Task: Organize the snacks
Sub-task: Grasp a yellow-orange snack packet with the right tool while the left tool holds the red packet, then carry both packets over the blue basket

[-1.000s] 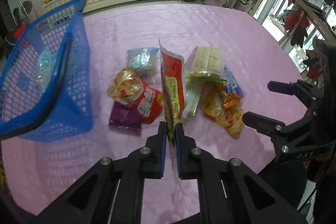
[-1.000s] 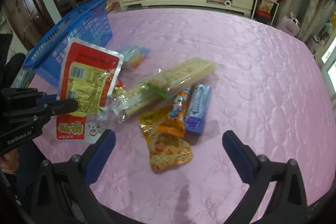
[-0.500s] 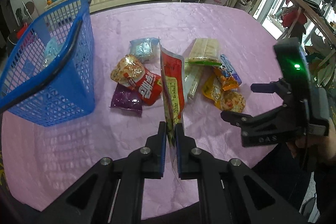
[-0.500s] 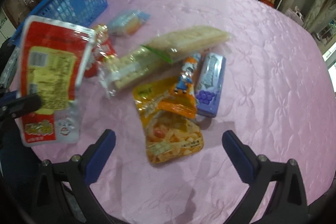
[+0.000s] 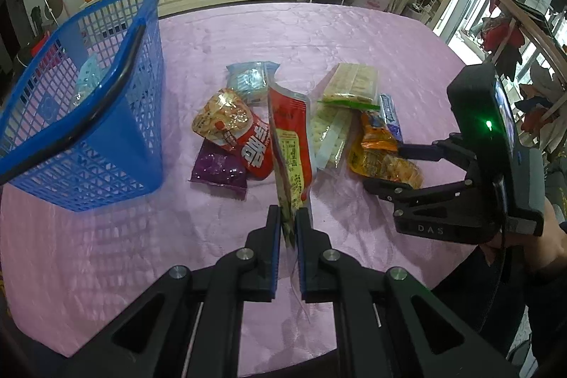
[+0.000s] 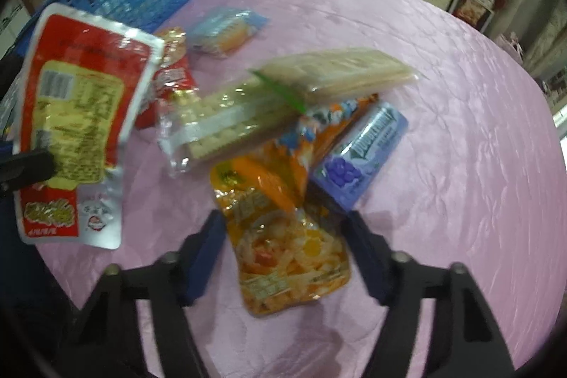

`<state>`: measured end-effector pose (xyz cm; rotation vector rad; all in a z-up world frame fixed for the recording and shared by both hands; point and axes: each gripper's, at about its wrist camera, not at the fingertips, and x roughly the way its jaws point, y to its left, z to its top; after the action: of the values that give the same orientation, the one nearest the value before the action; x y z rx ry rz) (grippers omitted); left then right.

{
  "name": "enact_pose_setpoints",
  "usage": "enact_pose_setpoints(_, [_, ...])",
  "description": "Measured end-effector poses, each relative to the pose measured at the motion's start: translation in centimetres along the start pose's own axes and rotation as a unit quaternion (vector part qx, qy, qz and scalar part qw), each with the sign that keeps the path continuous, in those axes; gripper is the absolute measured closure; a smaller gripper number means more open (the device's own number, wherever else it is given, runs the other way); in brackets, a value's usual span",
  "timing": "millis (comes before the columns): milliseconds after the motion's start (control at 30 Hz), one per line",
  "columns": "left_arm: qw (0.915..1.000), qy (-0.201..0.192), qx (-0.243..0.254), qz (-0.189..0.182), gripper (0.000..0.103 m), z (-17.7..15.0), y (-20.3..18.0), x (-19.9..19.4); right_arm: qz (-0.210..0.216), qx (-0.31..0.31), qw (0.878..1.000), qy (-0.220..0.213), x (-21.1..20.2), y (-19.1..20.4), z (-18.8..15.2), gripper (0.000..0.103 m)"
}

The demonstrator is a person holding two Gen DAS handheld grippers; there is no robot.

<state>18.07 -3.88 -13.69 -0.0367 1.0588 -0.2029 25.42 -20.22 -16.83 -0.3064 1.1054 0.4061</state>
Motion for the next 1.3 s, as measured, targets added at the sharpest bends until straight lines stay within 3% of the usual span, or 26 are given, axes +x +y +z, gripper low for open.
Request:
enact_pose_setpoints(133, [1.0,-0.004,-0.003,-0.003,0.096,-0.2,-0.1,-0.3,0.012,-0.022,1.0,0.004,-0.8,1.0,-0.2,0.071])
enact_pose_setpoints(200, [1.0,-0.006,-0.004,-0.006,0.096,-0.3,-0.2,-0.6,0.018,-0.026,0.999,0.006,-1.2,1.5,-0.4,0.074])
enact_pose_setpoints(467, [0.9996,-0.028,-0.004,-0.01,0.096,-0.3,0.1,-2.5,0.036,-0.023,0.999,-0.008,-3.8,3.6,-3.0,0.076])
enact_pose_setpoints(900, [0.9971,-0.075,0.007,-0.015,0.096,0.0,0.2,-7.1,0.041,-0.048,0.995,-0.074,-11.8,6.7,-2.6,0.076])
enact_pose_setpoints(1033, [0.9957,-0.09,0.015,-0.015,0.096,0.8,0.3,-8.7,0.037,-0.053,0.993,-0.096,-13.8,7.4,-1.7,0.076])
enact_pose_setpoints(1300, [0.9907,-0.134,0.009,-0.024,0.096,3.3,2.3,-13.2,0.045,-0.054,0.988,-0.136,-15.0,6.6,3.3,0.076])
